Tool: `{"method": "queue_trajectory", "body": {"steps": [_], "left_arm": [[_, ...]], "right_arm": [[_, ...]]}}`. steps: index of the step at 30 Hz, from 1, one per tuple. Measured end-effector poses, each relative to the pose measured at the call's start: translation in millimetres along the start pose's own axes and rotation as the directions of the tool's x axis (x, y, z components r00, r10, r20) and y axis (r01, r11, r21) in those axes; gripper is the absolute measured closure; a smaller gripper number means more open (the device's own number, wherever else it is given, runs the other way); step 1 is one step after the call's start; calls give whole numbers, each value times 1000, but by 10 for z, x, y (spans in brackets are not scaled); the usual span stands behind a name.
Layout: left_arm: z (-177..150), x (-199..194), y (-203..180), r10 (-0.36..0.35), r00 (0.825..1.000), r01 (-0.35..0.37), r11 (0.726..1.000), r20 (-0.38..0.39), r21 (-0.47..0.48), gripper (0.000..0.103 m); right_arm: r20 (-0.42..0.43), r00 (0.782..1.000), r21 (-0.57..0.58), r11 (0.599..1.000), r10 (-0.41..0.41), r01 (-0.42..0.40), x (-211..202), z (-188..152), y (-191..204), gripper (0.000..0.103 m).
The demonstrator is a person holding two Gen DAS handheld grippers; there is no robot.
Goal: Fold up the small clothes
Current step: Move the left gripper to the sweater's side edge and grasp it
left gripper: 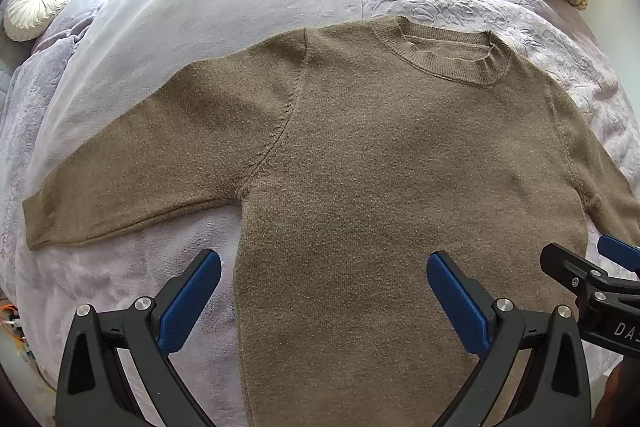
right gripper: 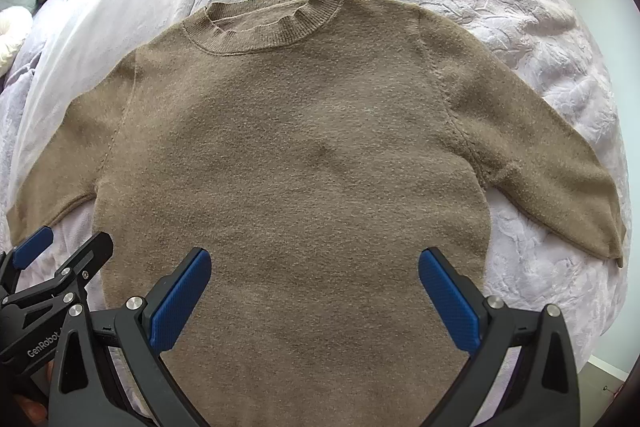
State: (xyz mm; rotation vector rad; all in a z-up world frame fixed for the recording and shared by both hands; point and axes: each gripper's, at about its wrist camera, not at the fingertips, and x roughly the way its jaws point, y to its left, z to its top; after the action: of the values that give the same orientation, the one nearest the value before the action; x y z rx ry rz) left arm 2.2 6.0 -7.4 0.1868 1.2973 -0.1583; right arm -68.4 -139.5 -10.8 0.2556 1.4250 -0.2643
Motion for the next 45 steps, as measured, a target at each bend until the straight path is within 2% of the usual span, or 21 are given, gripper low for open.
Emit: {"method": "queue_trajectory", "body": {"steps": [17, 23, 30, 36, 41, 43, 45], "left_arm": [[-40, 62, 193, -46, 999, 46, 998, 7, -43, 0], [-76, 124, 414, -61, 998, 62, 994, 6, -86, 0], [-159, 250, 909, -78, 997, 75, 979, -6, -190, 0], [-248, 378, 1488, -116, 993, 110, 942, 2, -317, 0], [-357, 504, 2173, -138, 986, 162, 896, 89, -414, 0], [-441, 596, 2511, -116, 987, 156, 871, 113, -466, 0], [-549, 713, 2885, -103, 986, 156, 825, 128, -542, 0]], "right_arm": [[-4, 1000, -29, 1000, -12, 11, 24, -4, 216, 0], [15, 1000, -117, 993, -10, 12, 19, -59, 572, 0], [-13, 999, -144, 989, 37, -39, 105, -69, 960, 0], [-35, 998, -202, 978, 49, -55, 179, -139, 1341, 0], [-56, 996, -242, 967, 64, -76, 227, -204, 1624, 0], [-64, 996, -252, 964, 69, -83, 237, -230, 1693, 0], [-72, 994, -264, 960, 76, -93, 244, -261, 1769, 0]]}}
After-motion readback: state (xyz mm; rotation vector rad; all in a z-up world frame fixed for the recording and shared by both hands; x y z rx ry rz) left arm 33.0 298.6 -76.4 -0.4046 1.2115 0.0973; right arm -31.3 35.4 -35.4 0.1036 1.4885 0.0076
